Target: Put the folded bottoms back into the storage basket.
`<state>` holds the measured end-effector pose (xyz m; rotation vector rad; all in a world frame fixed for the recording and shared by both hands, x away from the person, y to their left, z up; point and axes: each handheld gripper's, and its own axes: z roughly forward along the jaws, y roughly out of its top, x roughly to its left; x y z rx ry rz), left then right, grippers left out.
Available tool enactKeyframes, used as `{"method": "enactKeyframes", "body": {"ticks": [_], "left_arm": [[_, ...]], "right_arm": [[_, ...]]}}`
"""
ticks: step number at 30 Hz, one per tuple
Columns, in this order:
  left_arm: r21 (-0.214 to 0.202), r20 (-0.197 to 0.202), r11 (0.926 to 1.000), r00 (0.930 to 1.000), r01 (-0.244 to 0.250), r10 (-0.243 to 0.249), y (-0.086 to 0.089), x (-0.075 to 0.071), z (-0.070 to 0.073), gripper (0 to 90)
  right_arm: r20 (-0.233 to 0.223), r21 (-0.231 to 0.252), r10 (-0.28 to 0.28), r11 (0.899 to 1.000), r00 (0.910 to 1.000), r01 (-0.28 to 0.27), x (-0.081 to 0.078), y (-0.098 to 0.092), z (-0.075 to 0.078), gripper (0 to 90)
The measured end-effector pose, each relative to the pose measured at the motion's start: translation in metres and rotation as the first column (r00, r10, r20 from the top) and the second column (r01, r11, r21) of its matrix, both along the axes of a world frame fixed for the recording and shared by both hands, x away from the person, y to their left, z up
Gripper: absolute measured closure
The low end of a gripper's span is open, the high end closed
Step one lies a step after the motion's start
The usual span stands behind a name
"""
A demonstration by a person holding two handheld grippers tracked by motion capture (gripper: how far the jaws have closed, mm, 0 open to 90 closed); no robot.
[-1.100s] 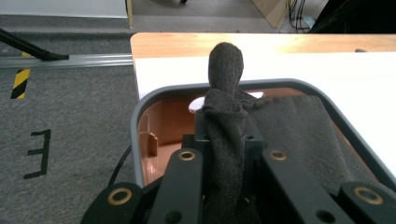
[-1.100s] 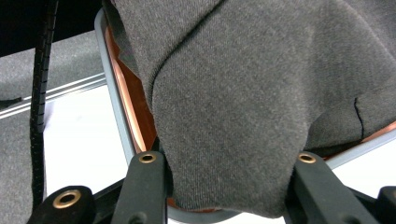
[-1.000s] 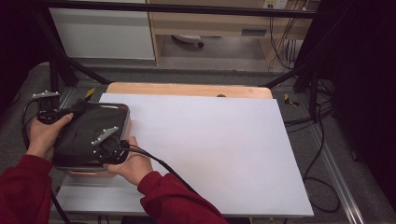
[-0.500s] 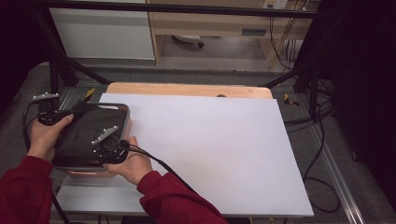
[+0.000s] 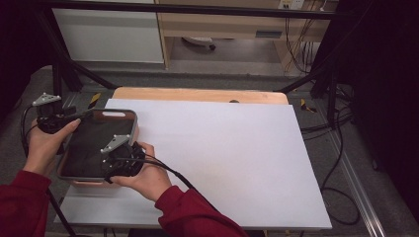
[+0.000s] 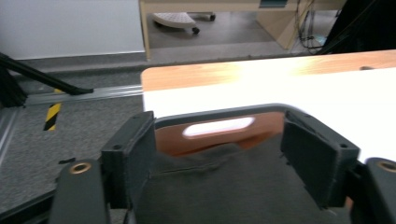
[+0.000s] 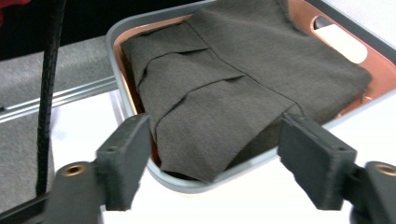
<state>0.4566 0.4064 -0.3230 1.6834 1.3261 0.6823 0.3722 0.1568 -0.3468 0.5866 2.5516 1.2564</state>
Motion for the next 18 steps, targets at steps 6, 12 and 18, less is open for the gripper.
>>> {"method": "enactKeyframes", "body": {"ticks": [6, 12, 18], "left_arm": [[-0.034, 0.018, 0.9992, 0.9997, 0.019, -0.018, -0.017, -0.012, 0.007, 18.6], [-0.025, 0.045, 0.9986, 0.998, 0.046, -0.045, -0.037, -0.028, 0.002, 14.1], [-0.014, 0.041, 0.9987, 0.998, 0.049, -0.048, -0.056, -0.046, -0.014, 14.0]], "right_arm": [[-0.017, -0.011, -0.041, 0.999, 0.999, 0.041, 0.008, -0.021, 0.002, 8.9], [-0.027, -0.002, -0.074, 0.997, 0.9969, 0.074, 0.011, -0.048, -0.001, 6.6], [-0.034, 0.039, -0.095, 0.995, 0.9949, 0.096, 0.012, -0.076, -0.004, 8.8]]}}
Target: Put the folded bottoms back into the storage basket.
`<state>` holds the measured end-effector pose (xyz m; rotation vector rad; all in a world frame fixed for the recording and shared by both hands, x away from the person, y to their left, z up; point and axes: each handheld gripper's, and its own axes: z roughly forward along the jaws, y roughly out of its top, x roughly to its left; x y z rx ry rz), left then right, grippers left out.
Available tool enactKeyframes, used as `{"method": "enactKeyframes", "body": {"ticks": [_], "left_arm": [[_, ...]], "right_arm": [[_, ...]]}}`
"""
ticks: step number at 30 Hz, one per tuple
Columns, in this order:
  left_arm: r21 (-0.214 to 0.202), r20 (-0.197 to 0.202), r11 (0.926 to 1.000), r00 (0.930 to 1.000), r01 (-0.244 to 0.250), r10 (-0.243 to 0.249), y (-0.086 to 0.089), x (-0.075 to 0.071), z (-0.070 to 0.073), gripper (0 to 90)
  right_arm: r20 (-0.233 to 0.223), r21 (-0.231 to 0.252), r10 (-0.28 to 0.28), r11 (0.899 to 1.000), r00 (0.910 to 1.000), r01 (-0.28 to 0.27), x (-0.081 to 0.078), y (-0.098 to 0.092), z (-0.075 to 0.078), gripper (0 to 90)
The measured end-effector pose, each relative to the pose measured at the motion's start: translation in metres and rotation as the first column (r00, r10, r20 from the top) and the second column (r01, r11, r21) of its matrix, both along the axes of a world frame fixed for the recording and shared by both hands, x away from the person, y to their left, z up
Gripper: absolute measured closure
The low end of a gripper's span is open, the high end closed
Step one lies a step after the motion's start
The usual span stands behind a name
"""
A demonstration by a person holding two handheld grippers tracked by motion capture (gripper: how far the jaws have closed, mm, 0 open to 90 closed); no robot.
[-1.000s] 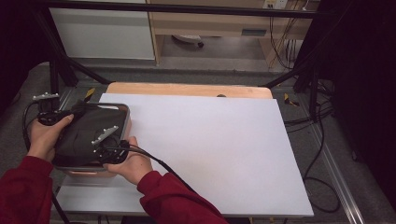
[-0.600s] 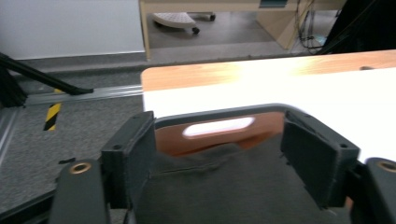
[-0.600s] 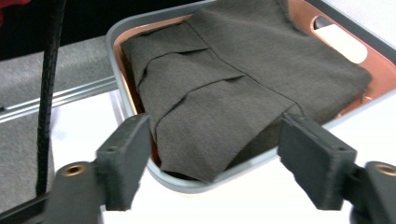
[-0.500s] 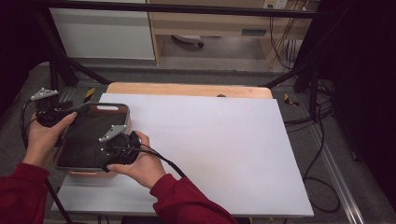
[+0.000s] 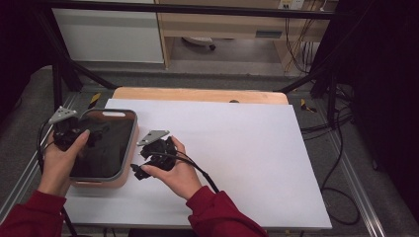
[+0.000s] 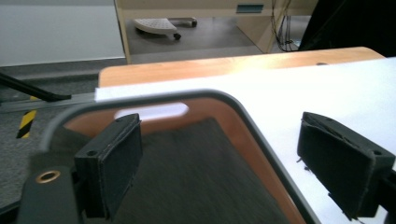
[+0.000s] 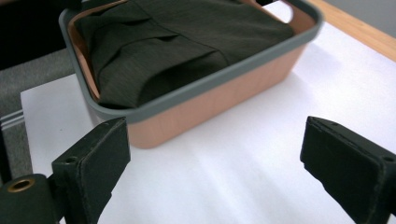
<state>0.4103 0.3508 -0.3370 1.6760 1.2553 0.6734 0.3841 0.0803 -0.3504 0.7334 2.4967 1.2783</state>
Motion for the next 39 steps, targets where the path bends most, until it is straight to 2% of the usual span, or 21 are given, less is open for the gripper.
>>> {"method": "enactKeyframes", "body": {"ticks": [4, 8, 11, 12, 13, 14, 16, 18, 20, 22, 28, 31, 35, 39], "left_arm": [[-0.037, 0.01, 0.9993, 0.9999, 0.009, -0.008, -0.011, -0.015, -0.005, 11.1], [-0.027, 0.056, 0.9996, 0.9984, 0.009, -0.007, -0.02, -0.03, -0.012, 11.0], [-0.05, 0.091, 0.9988, 0.9958, -0.002, 0.007, -0.024, -0.037, -0.02, 11.2], [-0.044, 0.096, 0.999, 0.9954, -0.007, 0.011, -0.026, -0.038, -0.022, 11.8], [-0.027, 0.093, 0.9996, 0.9956, -0.011, 0.014, -0.027, -0.039, -0.023, 12.2], [-0.032, 0.094, 0.9993, 0.9954, -0.018, 0.021, -0.028, -0.039, -0.024, 12.4], [-0.06, 0.107, 0.9981, 0.9942, -0.007, 0.014, -0.028, -0.041, -0.027, 12.4], [-0.058, 0.109, 0.9983, 0.994, -0.001, 0.008, -0.029, -0.043, -0.031, 12.1], [-0.083, 0.095, 0.9965, 0.9955, 0.009, -0.002, -0.029, -0.044, -0.037, 12.6], [-0.105, 0.097, 0.9944, 0.9953, 0.011, -0.001, -0.027, -0.047, -0.042, 12.8], [-0.09, 0.148, 0.9959, 0.9889, 0.014, 0.0, -0.029, -0.052, -0.044, 14.1], [-0.06, 0.155, 0.998, 0.9878, 0.02, -0.011, -0.032, -0.056, -0.046, 14.0], [-0.074, 0.146, 0.9964, 0.9888, 0.041, -0.03, -0.036, -0.058, -0.051, 12.6], [-0.073, 0.144, 0.9958, 0.9886, 0.056, -0.045, -0.04, -0.059, -0.054, 11.1]], "right_arm": [[-0.007, 0.029, 0.005, 1.0, 1.0, -0.005, 0.002, -0.016, -0.005, 6.8], [-0.017, 0.043, 0.014, 0.999, 0.9998, -0.014, 0.004, -0.029, -0.013, 4.8], [-0.012, 0.037, 0.012, 0.999, 0.9998, -0.012, 0.003, -0.039, -0.017, 4.6], [-0.011, 0.032, 0.014, 0.999, 0.9998, -0.013, 0.002, -0.042, -0.017, 5.1], [-0.006, 0.031, 0.01, 0.999, 0.9999, -0.01, 0.001, -0.046, -0.018, 5.9], [-0.004, 0.027, 0.01, 1.0, 0.9999, -0.009, 0.0, -0.048, -0.018, 6.2], [0.002, 0.015, 0.016, 1.0, 0.9999, -0.016, -0.001, -0.055, -0.016, 6.2], [0.006, 0.023, 0.011, 1.0, 0.9999, -0.011, -0.003, -0.061, -0.012, 7.1], [0.016, 0.028, 0.029, 0.999, 0.9995, -0.029, -0.005, -0.067, -0.009, 8.2], [0.029, 0.036, 0.038, 0.999, 0.9988, -0.04, -0.007, -0.072, -0.006, 8.1], [0.06, 0.063, 0.012, 0.998, 0.9981, -0.016, -0.007, -0.083, -0.002, 6.9], [0.071, 0.062, -0.012, 0.998, 0.9974, 0.008, -0.006, -0.087, -0.002, 6.2], [0.061, 0.085, -0.053, 0.995, 0.9967, 0.047, -0.001, -0.097, 0.001, 6.0], [0.053, 0.098, -0.079, 0.992, 0.9954, 0.074, 0.002, -0.109, 0.004, 5.8]]}}
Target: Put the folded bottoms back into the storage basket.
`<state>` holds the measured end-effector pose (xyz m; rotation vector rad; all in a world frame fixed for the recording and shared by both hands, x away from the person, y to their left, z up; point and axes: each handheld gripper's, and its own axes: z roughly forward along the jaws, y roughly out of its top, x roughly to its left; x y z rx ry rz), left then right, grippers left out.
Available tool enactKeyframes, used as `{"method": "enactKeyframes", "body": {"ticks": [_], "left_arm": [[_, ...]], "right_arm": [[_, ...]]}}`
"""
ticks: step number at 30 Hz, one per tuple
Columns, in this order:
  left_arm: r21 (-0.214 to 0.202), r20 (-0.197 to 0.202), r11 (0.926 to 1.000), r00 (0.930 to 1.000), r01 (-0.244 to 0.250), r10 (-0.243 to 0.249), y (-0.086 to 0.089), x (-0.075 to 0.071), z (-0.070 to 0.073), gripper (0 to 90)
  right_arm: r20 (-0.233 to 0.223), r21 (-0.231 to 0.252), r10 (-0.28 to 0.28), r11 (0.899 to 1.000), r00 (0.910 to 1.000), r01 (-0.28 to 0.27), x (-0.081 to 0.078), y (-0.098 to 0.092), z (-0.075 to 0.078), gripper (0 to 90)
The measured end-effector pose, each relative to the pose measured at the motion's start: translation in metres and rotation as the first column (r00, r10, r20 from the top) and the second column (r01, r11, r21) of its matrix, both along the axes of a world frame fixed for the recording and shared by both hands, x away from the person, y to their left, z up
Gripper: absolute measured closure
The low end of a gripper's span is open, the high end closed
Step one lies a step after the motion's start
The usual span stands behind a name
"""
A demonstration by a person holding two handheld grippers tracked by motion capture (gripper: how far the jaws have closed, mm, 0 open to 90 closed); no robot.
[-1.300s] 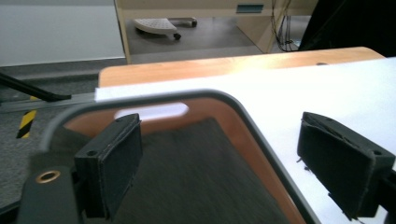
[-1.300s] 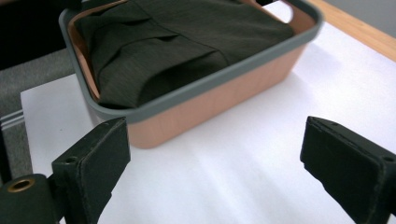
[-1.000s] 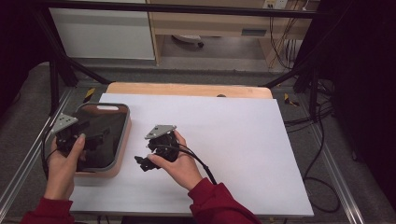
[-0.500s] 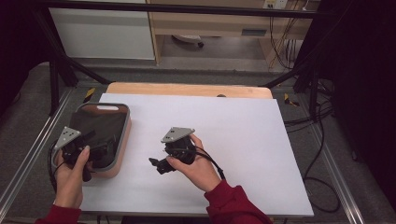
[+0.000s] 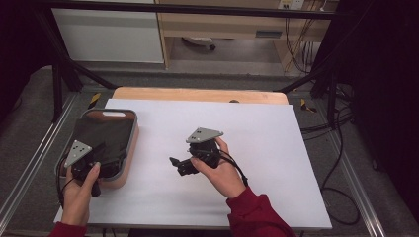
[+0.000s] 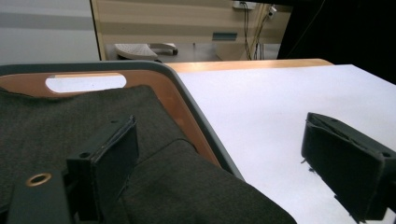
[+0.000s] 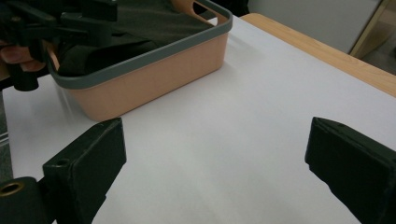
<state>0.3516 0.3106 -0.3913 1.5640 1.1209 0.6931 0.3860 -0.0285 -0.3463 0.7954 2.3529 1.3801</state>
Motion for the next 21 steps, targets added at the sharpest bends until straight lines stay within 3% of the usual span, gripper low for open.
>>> {"method": "enactKeyframes", "body": {"ticks": [8, 21], "left_arm": [[0.004, -0.008, 1.0, 1.0, -0.001, 0.001, -0.002, -0.001, -0.004, 11.2], [0.013, -0.04, 0.9995, 0.9988, -0.027, 0.028, -0.001, 0.0, -0.007, 11.4]], "right_arm": [[-0.004, 0.039, -0.044, 0.998, 0.999, 0.044, 0.006, -0.023, 0.01, 4.0], [0.002, 0.049, -0.096, 0.994, 0.9954, 0.096, 0.013, -0.05, 0.021, 3.1]]}}
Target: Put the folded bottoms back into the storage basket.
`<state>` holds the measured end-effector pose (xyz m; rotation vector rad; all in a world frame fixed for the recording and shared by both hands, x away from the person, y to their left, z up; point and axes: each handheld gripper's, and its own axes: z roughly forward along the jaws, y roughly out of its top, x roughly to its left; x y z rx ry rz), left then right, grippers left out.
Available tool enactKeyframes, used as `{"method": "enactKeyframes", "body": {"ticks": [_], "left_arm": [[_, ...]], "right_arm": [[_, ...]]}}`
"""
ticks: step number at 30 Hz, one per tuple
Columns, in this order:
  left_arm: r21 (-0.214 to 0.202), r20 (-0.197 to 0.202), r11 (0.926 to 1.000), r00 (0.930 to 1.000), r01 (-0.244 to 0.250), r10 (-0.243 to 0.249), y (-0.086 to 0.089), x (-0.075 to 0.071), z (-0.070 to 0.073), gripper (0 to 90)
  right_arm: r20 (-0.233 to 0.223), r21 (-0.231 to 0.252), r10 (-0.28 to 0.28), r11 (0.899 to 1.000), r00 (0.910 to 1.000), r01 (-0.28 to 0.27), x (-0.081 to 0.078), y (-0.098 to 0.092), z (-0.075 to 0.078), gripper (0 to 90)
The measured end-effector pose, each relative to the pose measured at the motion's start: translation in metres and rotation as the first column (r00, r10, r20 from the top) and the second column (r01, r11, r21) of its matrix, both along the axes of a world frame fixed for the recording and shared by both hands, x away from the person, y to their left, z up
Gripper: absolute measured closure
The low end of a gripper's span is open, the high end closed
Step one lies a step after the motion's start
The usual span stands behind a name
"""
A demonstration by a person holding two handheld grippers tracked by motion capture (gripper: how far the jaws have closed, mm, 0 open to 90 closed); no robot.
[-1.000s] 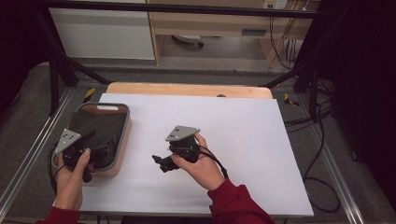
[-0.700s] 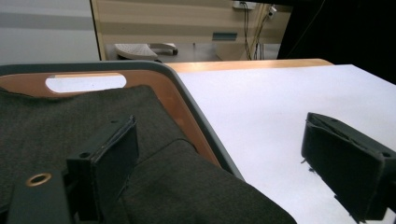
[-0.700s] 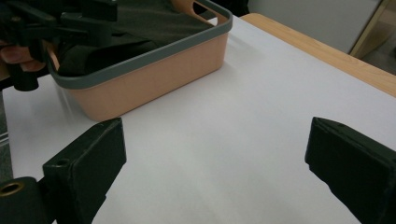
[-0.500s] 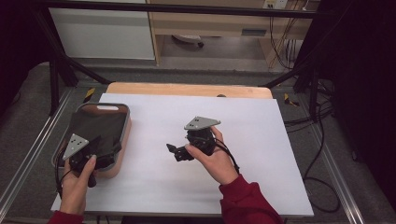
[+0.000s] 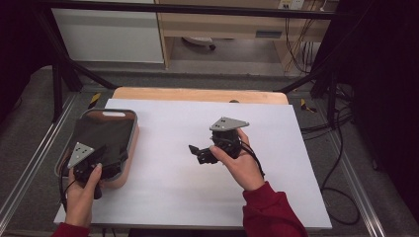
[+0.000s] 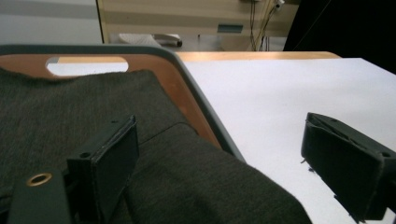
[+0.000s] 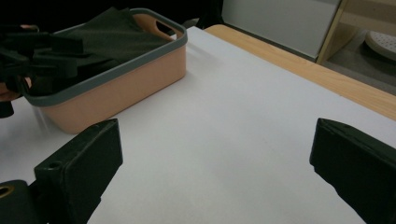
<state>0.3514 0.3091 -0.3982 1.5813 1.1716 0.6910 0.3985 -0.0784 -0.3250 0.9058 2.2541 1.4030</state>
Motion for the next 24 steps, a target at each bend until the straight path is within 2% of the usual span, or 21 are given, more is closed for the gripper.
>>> {"method": "enactKeyframes", "body": {"ticks": [4, 11, 19, 24], "left_arm": [[0.017, -0.001, 0.9998, 1.0, 0.008, -0.008, -0.001, 0.001, 0.0, 11.1], [0.02, -0.004, 0.9997, 0.9999, 0.01, -0.01, -0.002, 0.002, 0.0, 9.7], [0.004, 0.0, 1.0, 1.0, 0.009, -0.009, -0.001, 0.001, -0.001, 9.1], [0.012, -0.003, 0.9999, 0.9999, 0.012, -0.012, -0.001, 0.001, -0.001, 9.0]], "right_arm": [[0.011, 0.012, -0.018, 1.0, 0.9998, 0.018, 0.0, -0.013, 0.005, 3.0], [0.015, 0.039, -0.069, 0.997, 0.9975, 0.068, 0.0, -0.036, 0.011, 3.4], [0.047, 0.015, -0.114, 0.993, 0.9924, 0.113, -0.006, -0.061, 0.013, 2.9], [0.045, 0.025, -0.136, 0.991, 0.9897, 0.135, -0.009, -0.077, 0.01, 2.9]]}}
